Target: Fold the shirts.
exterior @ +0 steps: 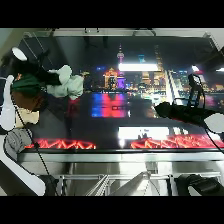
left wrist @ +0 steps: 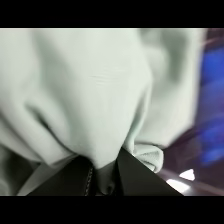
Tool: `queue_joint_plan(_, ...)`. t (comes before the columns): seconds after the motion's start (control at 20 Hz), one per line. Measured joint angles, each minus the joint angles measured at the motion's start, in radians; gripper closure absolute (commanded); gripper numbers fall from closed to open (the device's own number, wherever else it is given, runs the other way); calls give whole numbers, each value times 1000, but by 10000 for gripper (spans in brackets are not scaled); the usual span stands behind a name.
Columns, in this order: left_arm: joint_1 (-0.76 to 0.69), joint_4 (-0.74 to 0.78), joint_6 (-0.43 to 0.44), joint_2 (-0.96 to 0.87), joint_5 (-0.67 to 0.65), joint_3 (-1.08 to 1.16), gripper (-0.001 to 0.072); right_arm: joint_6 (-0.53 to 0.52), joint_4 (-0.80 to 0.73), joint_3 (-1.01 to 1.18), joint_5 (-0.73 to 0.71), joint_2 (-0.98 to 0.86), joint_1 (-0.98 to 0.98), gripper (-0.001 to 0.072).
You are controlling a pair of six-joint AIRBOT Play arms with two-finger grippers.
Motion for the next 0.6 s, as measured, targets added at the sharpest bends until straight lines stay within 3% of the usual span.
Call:
queue_joint_plan(0.3, -160, -475, 17, 230, -150, -121, 688, -2, -43, 0, 59, 0, 0, 461)
queue_joint_plan(0.55, -375, -602, 25, 382, -166, -420, 687, -9, -99, 0, 184, 0, 0, 460)
queue_joint_plan(0.6, -407, -608, 25, 395, -142, -470, 646, -15, -103, 0, 204, 0, 0, 460)
